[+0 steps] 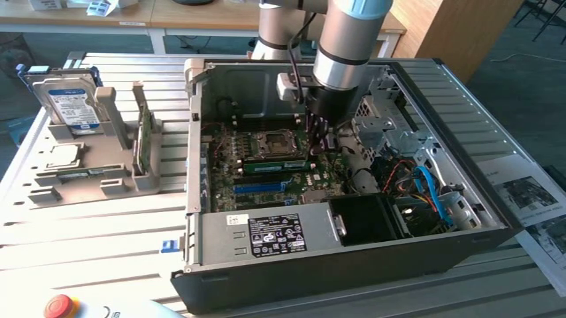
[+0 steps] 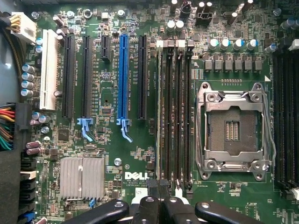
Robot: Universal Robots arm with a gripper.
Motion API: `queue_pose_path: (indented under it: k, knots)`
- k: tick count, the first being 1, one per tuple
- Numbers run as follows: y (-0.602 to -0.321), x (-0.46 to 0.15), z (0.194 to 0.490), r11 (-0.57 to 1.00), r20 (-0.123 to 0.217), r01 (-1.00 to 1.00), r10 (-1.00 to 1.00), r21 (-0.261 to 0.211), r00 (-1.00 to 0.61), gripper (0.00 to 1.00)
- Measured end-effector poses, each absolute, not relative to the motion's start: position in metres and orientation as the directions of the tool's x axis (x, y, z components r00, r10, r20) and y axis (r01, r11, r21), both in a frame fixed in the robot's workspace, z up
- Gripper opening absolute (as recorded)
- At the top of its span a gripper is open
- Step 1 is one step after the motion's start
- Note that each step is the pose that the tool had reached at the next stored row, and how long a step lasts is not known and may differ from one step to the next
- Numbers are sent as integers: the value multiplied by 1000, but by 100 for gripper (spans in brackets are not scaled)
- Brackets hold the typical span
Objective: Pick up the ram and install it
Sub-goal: 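Press down the ram until it locks into place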
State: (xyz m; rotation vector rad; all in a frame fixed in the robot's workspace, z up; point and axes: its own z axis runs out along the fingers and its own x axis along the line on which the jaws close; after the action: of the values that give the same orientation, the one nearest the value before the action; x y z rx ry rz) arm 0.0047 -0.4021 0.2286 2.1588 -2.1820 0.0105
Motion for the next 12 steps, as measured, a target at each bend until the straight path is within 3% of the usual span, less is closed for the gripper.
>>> queue_pose_path:
  k: [12]
  knots:
    - [-402,5,225,12,56,-999,-998,46,-9,10]
